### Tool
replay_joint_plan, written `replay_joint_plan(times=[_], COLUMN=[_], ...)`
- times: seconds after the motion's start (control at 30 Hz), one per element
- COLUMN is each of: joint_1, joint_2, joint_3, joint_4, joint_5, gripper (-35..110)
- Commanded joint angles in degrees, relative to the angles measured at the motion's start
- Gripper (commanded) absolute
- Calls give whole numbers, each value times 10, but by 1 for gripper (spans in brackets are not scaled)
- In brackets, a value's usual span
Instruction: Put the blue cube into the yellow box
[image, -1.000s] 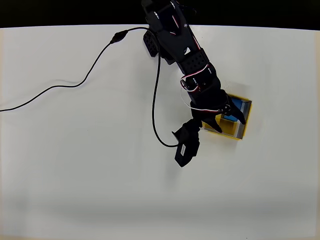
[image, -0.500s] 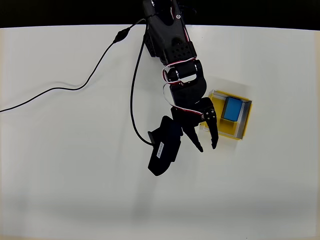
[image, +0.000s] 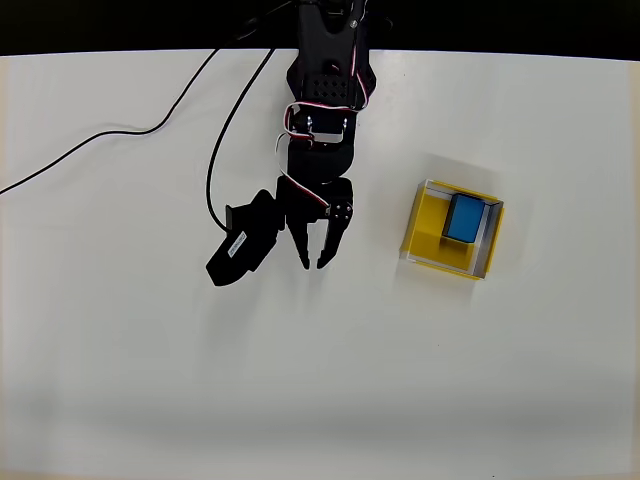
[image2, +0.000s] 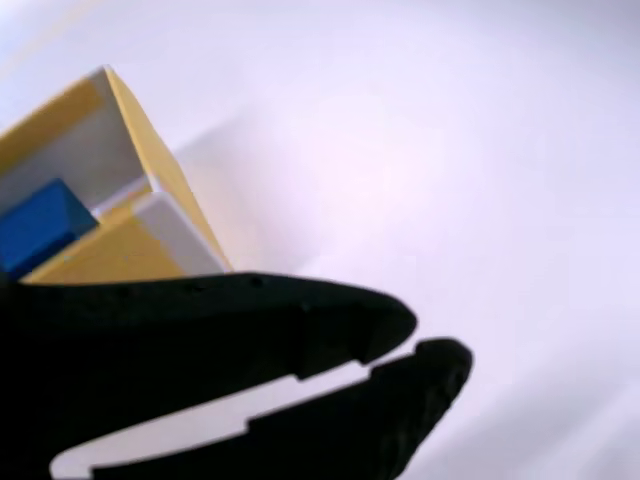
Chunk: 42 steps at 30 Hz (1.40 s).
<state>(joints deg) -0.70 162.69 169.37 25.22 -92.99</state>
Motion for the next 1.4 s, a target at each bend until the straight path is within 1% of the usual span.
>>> replay_joint_plan(times=[0.0,0.2,0.23,0.37,0.63,0.73,1.37], joint_1=[26,26,26,21,6,7,5], joint_2=[106,262,272,286,289,289,289], joint_3=[36,103,108,108,108,108,108], joint_4=[54,221,237,316,522,526,526], joint_5=[-3,9,13,26,-4,18,13], gripper=[1,0,0,0,0,0,0])
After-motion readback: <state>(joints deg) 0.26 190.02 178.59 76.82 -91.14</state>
